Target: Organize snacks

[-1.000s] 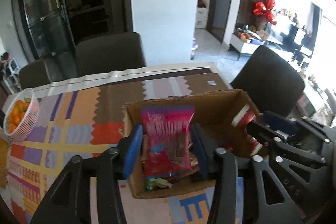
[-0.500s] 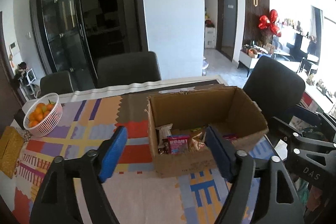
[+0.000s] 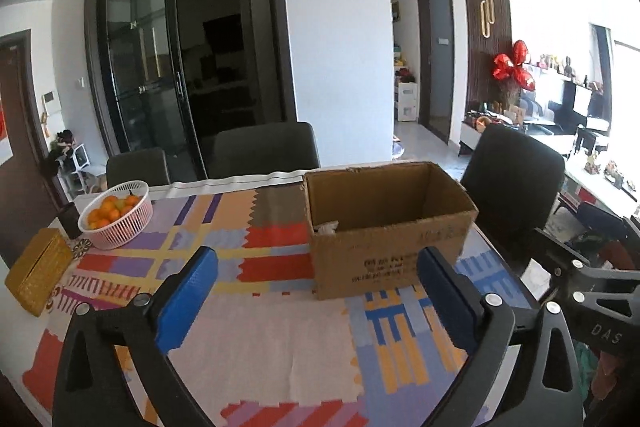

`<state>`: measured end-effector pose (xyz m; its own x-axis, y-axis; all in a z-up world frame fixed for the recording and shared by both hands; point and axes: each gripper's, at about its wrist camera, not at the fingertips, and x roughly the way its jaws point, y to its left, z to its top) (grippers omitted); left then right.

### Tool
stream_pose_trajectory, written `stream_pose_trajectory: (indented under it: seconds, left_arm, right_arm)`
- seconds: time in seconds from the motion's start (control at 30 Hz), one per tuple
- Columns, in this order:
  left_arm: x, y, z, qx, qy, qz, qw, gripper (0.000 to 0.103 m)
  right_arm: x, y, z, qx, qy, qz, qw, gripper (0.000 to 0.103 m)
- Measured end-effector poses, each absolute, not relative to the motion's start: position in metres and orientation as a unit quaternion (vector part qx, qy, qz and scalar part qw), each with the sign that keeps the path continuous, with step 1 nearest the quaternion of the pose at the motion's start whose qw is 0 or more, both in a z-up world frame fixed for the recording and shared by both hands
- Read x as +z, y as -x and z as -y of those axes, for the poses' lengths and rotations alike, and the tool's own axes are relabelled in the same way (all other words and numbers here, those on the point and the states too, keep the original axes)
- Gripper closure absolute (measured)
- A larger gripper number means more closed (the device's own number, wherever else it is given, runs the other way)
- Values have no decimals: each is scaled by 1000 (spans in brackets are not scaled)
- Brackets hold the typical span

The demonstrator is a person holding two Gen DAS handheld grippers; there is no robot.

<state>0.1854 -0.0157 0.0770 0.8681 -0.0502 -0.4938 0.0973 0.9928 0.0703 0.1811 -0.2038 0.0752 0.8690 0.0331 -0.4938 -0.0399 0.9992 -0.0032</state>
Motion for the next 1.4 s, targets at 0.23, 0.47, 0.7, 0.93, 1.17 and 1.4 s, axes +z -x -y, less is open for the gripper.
stream_pose_trajectory:
  seconds: [0.23, 0.47, 0.7, 0.93, 1.17, 1.4]
  left_arm:
    - [66, -143, 10, -36, -37, -256, 965, 0]
    - [62, -116, 6, -34, -29, -259, 965, 0]
    - [60, -95, 4, -41, -26, -255, 966, 0]
    - [64, -80, 5, -46, -28, -245, 968, 0]
    - [68, -70, 4, -44, -26, -233, 971, 0]
    - [68, -66, 4, -35, -28, -231, 972, 0]
  right_arm:
    - [67, -138, 204, 26, 2, -243, 970, 11]
    - [60, -108, 199, 21, 8, -240, 971, 11]
    - [57, -87, 195, 26, -2, -243, 970, 11]
    - [62, -70, 194, 24, 1, -233, 972, 11]
    - [66, -59, 193, 26, -1, -226, 974, 11]
    - [68, -54, 192, 30, 0, -219, 975, 11]
